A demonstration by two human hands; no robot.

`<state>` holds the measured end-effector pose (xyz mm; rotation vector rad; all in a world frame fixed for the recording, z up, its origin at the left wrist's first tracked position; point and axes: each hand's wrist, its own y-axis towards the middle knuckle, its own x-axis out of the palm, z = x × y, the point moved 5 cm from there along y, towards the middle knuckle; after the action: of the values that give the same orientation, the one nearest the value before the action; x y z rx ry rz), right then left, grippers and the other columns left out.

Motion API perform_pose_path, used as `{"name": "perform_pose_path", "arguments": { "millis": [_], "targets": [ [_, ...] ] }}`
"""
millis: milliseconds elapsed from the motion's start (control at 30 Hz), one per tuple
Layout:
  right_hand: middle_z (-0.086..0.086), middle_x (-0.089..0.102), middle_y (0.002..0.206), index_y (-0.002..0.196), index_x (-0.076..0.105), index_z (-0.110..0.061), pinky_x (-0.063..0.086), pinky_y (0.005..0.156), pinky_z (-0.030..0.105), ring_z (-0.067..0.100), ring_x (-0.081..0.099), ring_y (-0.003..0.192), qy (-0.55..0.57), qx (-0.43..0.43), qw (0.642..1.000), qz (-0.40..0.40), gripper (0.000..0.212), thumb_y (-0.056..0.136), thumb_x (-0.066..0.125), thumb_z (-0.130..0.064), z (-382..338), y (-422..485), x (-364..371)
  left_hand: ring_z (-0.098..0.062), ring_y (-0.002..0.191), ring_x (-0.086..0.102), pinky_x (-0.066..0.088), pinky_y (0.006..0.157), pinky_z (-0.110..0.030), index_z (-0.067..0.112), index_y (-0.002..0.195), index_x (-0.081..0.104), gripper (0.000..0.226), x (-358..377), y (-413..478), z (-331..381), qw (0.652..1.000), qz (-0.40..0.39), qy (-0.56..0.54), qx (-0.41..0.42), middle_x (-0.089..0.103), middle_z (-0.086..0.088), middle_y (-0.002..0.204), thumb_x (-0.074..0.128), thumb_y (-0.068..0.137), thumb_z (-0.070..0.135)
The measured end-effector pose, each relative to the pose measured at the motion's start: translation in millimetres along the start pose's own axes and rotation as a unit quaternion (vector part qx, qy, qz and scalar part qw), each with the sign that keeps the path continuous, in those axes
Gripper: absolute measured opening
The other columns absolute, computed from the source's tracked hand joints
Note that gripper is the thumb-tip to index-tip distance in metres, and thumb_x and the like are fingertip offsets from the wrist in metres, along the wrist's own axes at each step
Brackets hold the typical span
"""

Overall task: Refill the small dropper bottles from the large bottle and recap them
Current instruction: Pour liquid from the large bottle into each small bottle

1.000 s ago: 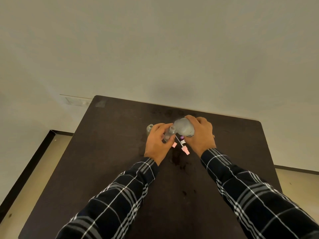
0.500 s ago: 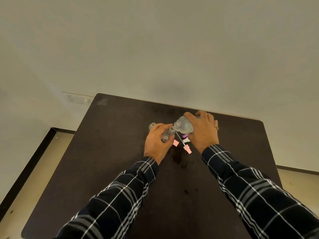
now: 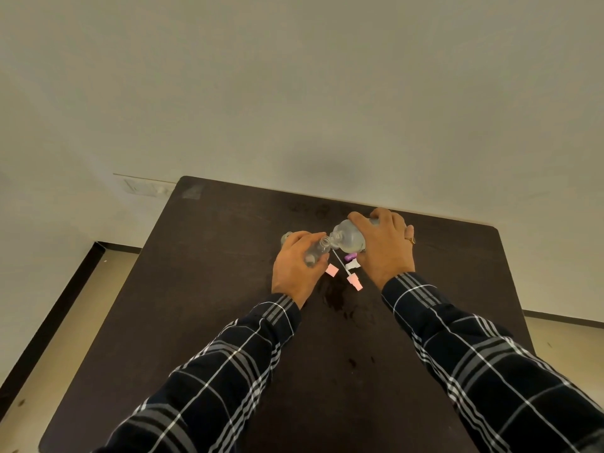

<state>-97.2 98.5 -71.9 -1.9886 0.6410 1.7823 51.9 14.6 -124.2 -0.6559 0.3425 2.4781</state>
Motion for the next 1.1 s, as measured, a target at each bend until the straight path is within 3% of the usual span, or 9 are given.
{"name": "perform_pose_path", "arguments": {
  "millis": [233,1100],
  "targets": [
    [0.006,0.040,0.138,0.140,0.042,-0.038,0.027,0.112,0.062,0.032,0.032,0.134,0.001,0.007,1.000,-0.011,0.071,0.080,0.079,-0.038,1.1,-0.1,1.8,-0.007,0.106,0.052,0.051,0.094,-0.034,0.024,0.123,0.064,0.039,2.5,1.5,-3.5,1.000,-0.006,0.007,0.000,0.055,0.006,0.120,0.073,0.085,0.028],
    [0.006,0.040,0.137,0.139,0.041,-0.039,0.030,0.110,0.061,0.033,0.033,0.133,0.002,0.011,1.000,-0.014,0.074,0.077,0.081,-0.042,0.3,0.0,3.9,-0.009,0.108,0.052,0.052,0.095,-0.036,0.027,0.124,0.063,0.040,6.3,5.1,-6.2,1.000,-0.007,0.019,-0.007,0.055,0.007,0.121,0.073,0.085,0.031]
  ]
}}
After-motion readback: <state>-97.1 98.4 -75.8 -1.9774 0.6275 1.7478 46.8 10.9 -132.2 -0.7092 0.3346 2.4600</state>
